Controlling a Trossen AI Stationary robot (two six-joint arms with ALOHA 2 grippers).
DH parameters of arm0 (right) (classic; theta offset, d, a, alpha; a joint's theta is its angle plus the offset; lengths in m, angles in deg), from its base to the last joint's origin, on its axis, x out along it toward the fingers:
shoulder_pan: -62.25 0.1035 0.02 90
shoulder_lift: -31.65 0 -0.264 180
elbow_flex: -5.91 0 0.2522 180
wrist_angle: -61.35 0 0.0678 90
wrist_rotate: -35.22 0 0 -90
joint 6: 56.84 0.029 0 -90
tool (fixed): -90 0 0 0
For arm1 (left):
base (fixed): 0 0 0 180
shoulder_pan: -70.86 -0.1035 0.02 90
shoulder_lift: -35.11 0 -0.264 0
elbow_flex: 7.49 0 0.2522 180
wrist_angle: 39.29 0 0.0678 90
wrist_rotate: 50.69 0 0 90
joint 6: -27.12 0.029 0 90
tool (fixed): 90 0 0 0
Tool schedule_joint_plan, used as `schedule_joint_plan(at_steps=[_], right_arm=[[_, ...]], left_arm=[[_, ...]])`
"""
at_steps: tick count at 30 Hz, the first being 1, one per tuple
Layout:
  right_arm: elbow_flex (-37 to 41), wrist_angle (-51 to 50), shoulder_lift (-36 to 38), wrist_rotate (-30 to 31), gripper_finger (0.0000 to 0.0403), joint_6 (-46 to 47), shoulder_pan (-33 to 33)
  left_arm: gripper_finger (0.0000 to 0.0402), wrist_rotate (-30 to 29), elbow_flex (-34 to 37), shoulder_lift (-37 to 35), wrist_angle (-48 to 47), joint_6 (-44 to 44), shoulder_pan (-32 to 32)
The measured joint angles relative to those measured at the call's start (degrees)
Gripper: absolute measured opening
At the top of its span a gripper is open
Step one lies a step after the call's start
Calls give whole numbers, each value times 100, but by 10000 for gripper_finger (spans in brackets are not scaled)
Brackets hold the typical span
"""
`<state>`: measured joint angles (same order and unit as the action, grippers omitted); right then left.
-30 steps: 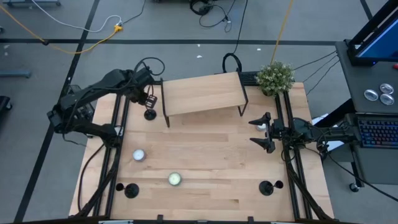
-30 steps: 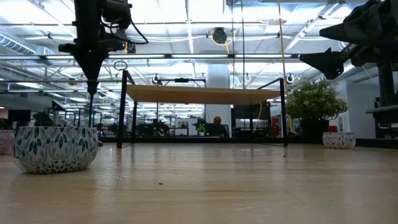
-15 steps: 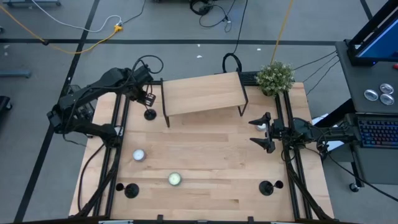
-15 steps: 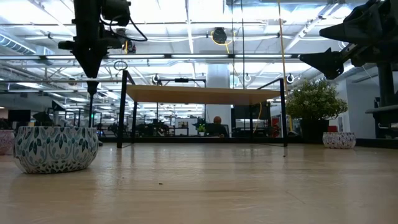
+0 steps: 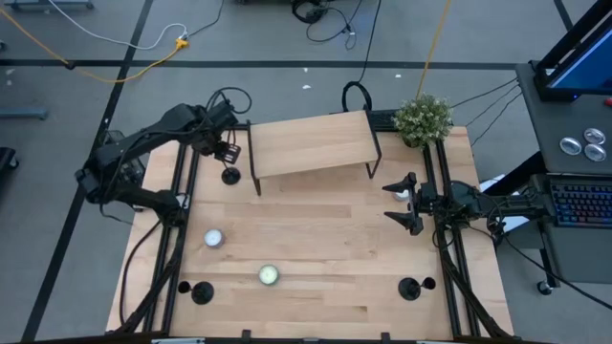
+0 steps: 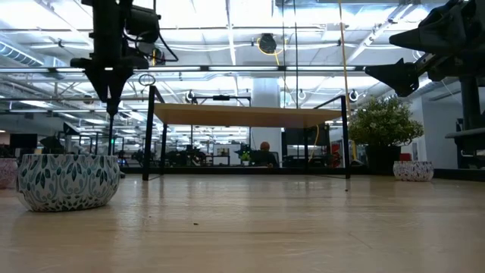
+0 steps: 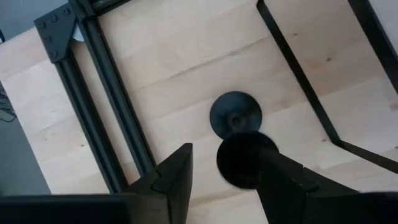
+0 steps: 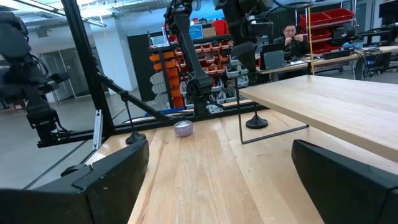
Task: Pick & Place candle stick holders
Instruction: Put the top black candle holder on the shelf
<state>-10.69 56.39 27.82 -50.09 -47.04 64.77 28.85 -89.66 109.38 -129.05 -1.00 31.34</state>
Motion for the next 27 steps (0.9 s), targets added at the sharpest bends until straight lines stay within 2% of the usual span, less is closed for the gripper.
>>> schedule_joint_plan(at_steps=[4,7,10,15,24,27], right_arm=[[0,0,1,0,389,-1,-2],[0,0,1,0,389,0,0],[0,0,1,0,389,0,0],[0,0,1,0,389,0,0],[-2,2,1,6,389,0,-1],[0,4,-1,256,389,0,0]], left_arm=[[162,246,254,140,225,89,0],[143,277,342,154,293,67,-2],[106,276,343,163,326,63,-2],[22,352,345,164,397,131,-4],[13,673,158,7,50,220,7],[13,843,-145,-198,-377,193,90]])
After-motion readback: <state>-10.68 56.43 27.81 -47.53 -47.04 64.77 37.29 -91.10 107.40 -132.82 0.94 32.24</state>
